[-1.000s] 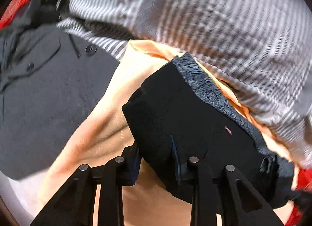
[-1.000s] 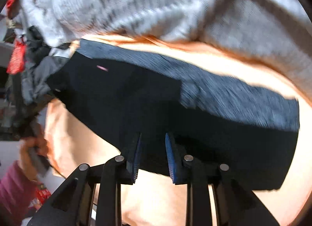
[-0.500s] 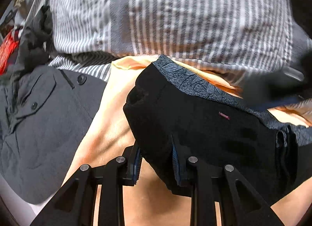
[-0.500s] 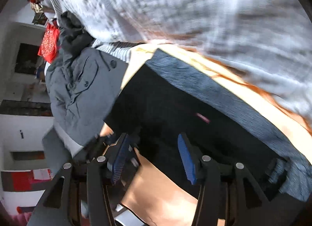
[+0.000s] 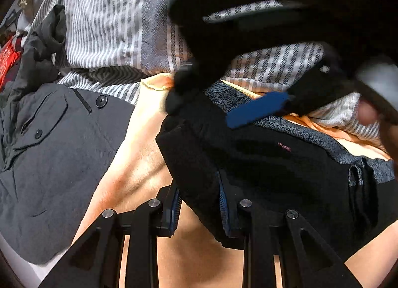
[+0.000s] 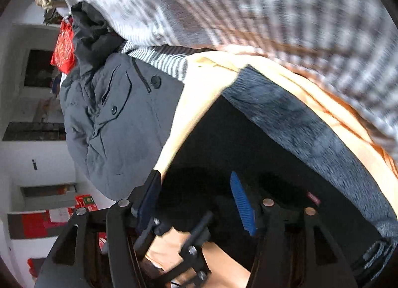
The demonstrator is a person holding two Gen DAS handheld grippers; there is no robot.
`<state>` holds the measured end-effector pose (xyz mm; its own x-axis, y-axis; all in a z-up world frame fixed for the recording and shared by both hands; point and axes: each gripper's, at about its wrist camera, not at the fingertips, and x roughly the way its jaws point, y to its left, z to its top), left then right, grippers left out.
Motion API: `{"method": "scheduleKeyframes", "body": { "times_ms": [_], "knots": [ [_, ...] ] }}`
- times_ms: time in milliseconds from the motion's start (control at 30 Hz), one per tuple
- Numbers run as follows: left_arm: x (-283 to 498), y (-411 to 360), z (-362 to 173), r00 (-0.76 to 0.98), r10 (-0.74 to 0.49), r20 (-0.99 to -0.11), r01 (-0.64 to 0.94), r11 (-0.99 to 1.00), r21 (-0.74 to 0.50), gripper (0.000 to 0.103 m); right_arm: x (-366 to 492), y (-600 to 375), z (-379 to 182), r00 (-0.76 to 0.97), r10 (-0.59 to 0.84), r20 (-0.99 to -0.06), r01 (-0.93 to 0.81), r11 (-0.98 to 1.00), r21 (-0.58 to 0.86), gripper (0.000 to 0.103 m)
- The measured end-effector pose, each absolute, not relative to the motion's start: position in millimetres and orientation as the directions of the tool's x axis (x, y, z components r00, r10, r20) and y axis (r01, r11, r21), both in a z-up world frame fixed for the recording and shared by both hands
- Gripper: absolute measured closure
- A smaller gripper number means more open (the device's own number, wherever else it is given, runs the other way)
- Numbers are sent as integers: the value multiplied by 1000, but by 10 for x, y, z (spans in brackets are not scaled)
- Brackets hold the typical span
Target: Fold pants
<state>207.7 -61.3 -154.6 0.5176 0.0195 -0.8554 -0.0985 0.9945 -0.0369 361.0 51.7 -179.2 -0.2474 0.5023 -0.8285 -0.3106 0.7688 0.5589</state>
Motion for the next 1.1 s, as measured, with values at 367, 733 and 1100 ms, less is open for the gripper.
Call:
{"method": "scheduleKeyframes", "body": {
  "times_ms": [367, 733, 1100],
  "knots": [
    [2059, -656, -1530, 512, 11, -859, -43, 999, -12, 75, 3580, 600, -2032, -345, 437, -830, -300, 787, 539, 82],
    [2022, -1385, -889, 608, -16, -794, 136, 987, 83, 75, 3534, -581, -1358, -164, 691, -704, -161, 686, 710, 88],
    [1759, -2589, -185, 633, -179, -753, 381, 919, 102, 75, 2915, -2390, -627, 175, 827, -534, -46, 549, 835, 86]
  ]
}}
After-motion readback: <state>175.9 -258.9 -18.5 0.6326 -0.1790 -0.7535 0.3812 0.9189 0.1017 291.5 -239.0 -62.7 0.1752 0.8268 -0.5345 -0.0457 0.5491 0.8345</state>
